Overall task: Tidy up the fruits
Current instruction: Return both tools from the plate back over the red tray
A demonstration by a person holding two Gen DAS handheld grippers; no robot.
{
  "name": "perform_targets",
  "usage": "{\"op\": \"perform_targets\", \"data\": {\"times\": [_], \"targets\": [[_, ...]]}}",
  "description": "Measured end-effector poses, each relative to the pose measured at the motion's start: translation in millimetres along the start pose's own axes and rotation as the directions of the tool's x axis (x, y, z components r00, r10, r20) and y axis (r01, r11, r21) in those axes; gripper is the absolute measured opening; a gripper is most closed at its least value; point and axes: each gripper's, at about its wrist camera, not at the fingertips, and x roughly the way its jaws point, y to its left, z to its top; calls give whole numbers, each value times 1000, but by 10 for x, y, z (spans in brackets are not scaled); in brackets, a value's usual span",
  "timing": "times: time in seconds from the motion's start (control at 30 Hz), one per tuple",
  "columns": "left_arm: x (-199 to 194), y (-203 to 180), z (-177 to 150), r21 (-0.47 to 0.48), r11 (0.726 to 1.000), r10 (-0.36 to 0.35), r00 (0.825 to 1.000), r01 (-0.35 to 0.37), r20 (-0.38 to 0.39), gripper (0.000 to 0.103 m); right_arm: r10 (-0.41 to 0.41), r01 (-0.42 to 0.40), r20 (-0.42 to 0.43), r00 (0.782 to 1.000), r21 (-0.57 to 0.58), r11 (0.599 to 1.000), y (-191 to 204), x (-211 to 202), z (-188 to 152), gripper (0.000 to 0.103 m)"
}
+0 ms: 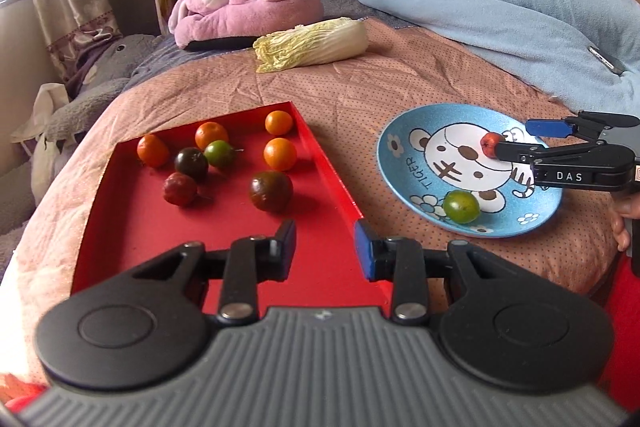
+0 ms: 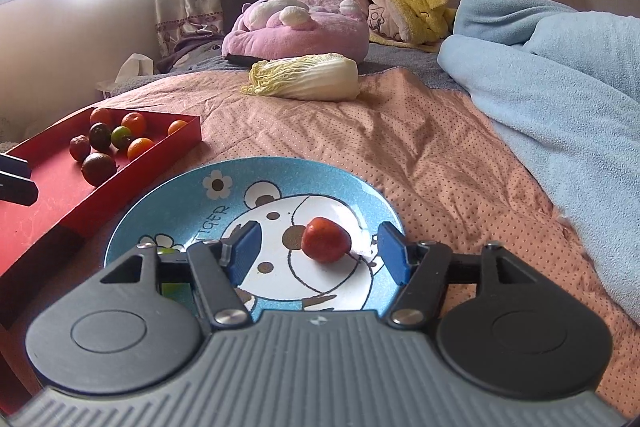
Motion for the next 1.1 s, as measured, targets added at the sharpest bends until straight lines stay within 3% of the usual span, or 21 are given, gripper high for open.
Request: {"op": "perform_targets", "data": {"times": [0.3, 0.5, 0.7, 0.93, 1.1], "targets": [[-49, 547, -94, -50, 997, 58, 998, -56, 22, 35, 24, -23, 22, 999, -33, 999, 272, -142, 135, 69], [-20, 808, -100, -100, 992, 82, 996, -78, 36, 35, 120, -119, 24, 992, -50, 992, 689, -125, 357, 69], [28, 1059, -174, -153, 980, 129, 991, -126, 16, 35, 230, -228, -2, 973, -148, 962, 1300, 45, 576, 70], [26, 1197, -161, -201, 974, 116, 993, -108, 27, 36, 299, -307, -72, 952, -246, 919, 1885, 322, 679, 70], [46, 1258, -188, -230, 967, 124, 991, -110, 50, 53, 262, -293, -142, 954, -283, 913, 2067, 605, 710, 70]]}}
